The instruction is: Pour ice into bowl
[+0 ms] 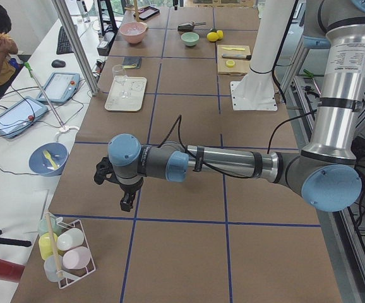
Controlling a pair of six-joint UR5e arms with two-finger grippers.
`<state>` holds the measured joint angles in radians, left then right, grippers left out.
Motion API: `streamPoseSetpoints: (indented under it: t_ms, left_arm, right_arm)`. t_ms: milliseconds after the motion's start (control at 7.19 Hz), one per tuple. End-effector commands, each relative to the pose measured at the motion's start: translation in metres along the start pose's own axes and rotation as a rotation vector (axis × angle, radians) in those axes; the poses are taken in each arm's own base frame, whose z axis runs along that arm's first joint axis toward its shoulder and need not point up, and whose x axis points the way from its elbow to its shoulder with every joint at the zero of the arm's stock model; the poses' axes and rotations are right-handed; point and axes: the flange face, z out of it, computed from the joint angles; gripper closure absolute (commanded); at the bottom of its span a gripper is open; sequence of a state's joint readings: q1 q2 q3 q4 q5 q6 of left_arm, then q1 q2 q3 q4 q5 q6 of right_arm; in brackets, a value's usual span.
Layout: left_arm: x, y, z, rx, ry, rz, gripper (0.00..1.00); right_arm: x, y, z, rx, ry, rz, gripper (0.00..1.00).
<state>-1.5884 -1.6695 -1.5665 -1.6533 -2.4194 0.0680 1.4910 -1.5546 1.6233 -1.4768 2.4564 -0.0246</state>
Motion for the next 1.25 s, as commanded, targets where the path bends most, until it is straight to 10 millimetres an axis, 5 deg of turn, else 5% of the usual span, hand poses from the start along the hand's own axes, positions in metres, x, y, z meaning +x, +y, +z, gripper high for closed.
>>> streamPoseSetpoints:
  t_ms: [0, 278, 417, 1112]
  left_arm:
    - [0.004, 0.013, 0.001, -0.002, 0.007, 0.0, 0.0]
    - [0.005, 0.025, 0.009, -0.017, 0.013, 0.012, 0.0]
    - [0.022, 0.03, 0.033, -0.051, 0.033, 0.056, 0.0]
    - [0.067, 0.028, 0.024, 0.01, 0.135, 0.179, 0.0]
  right_arm:
    - [0.006, 0.014, 0.006, 0.035, -0.002, -0.029, 0.0]
    - [0.005, 0.019, 0.005, 0.069, -0.006, -0.07, 0.0]
    - [0.0, 0.025, 0.003, 0.073, -0.019, -0.068, 0.0]
    - [-0.023, 0.032, 0.012, 0.041, -0.115, 0.026, 0.0]
